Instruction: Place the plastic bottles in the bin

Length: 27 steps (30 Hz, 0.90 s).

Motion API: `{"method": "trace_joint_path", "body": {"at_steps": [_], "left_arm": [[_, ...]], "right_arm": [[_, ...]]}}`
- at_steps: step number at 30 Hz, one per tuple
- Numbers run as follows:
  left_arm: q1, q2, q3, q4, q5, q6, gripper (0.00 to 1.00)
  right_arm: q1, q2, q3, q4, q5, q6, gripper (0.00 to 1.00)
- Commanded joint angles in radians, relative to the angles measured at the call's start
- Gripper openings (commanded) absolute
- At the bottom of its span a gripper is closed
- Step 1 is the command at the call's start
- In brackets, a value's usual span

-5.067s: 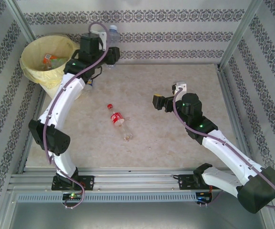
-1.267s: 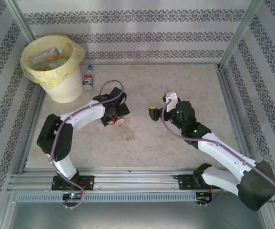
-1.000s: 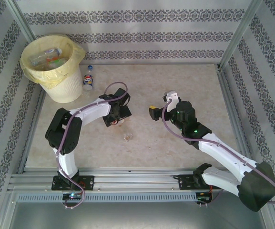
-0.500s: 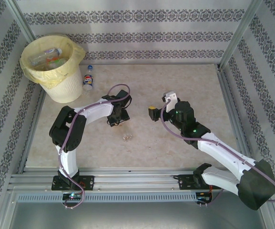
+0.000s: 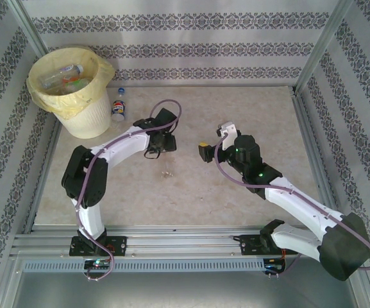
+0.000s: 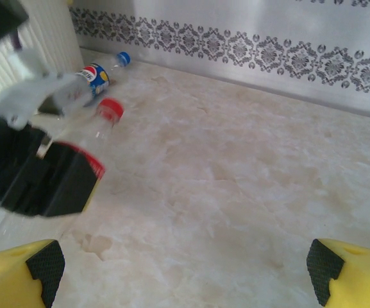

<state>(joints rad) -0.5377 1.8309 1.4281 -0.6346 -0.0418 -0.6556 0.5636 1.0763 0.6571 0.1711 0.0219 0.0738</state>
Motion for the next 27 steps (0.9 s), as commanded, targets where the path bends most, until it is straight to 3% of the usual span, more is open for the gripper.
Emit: {"method": "trace_joint_path", "body": {"at_steps": [1, 13, 27], "left_arm": [[0.021, -0.082, 0.015, 0.076, -0.048, 0.089, 0.55], [0.136, -0.245, -0.026, 0.288, -0.091, 0.134, 0.55], [0.329, -0.339, 0.061, 0.367, -0.121, 0.201, 0.55]], "right_arm": [[0.014, 0.004, 0.032, 0.045, -0.038, -0.02, 0.98], [0.051, 0.055, 0.113, 0.053, -0.201, -0.074, 0.98], [0.112, 0.163, 0.261, 0.0, -0.232, -0.117, 0.98]]}}
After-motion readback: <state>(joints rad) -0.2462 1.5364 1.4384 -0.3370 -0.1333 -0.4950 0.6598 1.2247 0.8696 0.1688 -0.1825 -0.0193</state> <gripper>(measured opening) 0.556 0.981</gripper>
